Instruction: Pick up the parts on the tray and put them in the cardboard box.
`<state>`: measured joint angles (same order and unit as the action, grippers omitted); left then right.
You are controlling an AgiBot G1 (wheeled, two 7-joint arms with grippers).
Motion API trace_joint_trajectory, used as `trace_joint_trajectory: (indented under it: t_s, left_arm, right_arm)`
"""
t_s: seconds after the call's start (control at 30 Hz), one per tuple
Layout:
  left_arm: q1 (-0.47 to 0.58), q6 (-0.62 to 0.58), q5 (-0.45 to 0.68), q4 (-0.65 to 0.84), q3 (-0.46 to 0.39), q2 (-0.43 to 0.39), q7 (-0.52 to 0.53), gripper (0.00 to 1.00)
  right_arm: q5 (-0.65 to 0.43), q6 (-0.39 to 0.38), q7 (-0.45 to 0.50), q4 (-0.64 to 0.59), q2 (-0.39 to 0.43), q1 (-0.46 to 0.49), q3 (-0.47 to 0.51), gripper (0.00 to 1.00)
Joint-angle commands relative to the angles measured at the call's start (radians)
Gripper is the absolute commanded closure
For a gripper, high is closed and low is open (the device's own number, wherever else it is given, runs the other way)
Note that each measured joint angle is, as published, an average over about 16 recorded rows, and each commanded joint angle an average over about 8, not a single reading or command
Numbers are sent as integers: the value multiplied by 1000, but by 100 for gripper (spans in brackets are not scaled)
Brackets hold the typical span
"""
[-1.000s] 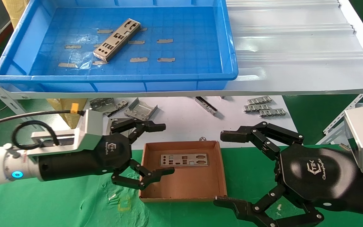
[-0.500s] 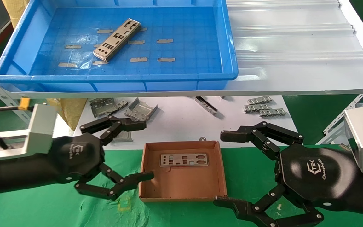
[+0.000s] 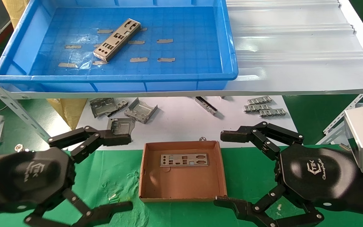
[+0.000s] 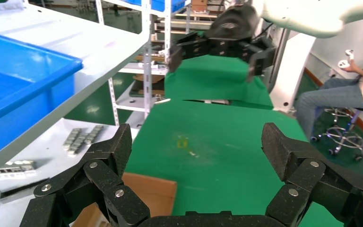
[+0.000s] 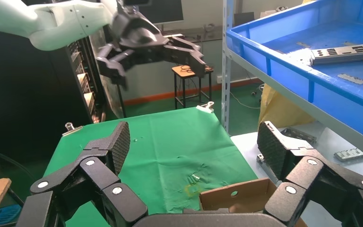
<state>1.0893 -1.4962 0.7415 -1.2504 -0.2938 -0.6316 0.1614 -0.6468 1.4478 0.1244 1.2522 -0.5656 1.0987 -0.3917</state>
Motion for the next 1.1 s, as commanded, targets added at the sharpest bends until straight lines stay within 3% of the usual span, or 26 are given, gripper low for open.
trace_joint_trajectory:
  t_s: [0.03, 1.1]
  left_arm:
    - [-16, 0, -12, -37, 15, 22, 26, 0]
    - [-17, 1, -13, -37, 16, 22, 27, 0]
  right_arm:
    - [0, 0, 0, 0, 0, 0, 0, 0]
    - [0, 0, 0, 0, 0, 0, 0, 0]
